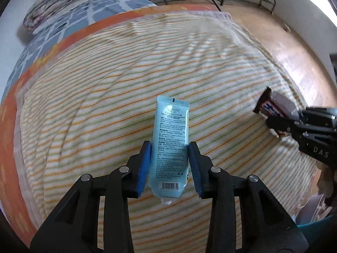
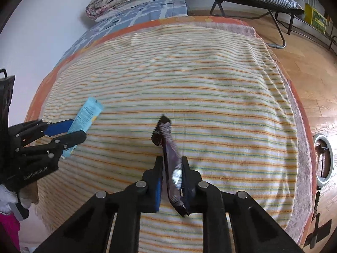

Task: Collect trash
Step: 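Carry the teal tube and Snickers wrapper with both tools over the basket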

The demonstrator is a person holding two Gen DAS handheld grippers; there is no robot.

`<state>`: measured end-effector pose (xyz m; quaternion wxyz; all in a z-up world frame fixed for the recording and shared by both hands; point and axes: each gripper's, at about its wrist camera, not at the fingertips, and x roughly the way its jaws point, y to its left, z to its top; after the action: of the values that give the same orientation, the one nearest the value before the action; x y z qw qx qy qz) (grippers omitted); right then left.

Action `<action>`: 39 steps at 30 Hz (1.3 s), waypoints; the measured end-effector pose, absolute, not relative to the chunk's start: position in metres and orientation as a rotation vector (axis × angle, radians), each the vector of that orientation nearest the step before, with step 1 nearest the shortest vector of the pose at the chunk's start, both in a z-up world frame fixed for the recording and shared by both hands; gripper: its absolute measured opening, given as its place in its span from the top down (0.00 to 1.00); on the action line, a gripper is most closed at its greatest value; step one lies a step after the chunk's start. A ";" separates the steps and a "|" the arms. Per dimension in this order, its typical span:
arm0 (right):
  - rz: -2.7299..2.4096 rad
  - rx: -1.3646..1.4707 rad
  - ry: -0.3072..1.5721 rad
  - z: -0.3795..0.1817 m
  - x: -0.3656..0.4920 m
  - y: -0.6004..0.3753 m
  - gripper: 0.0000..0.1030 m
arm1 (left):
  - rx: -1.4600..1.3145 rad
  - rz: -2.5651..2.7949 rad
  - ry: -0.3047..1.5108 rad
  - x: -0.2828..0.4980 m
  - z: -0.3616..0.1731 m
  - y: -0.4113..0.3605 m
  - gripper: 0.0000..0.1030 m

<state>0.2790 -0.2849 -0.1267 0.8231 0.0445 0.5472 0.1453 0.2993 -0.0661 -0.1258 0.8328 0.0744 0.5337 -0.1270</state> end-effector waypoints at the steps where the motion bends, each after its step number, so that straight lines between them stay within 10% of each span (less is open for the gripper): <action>1: 0.313 0.095 1.160 -0.124 0.276 -0.285 0.89 | 0.143 -0.265 1.126 0.297 -0.124 -0.064 0.65; 39: 0.562 0.128 1.058 -0.031 0.059 -0.254 0.89 | 0.017 -0.250 0.928 0.022 -0.009 -0.033 0.65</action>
<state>0.0585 -0.2536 -0.0310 0.8238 0.0604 0.4977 0.2645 0.0216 -0.0335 -0.0092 0.8866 0.0082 0.4465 -0.1203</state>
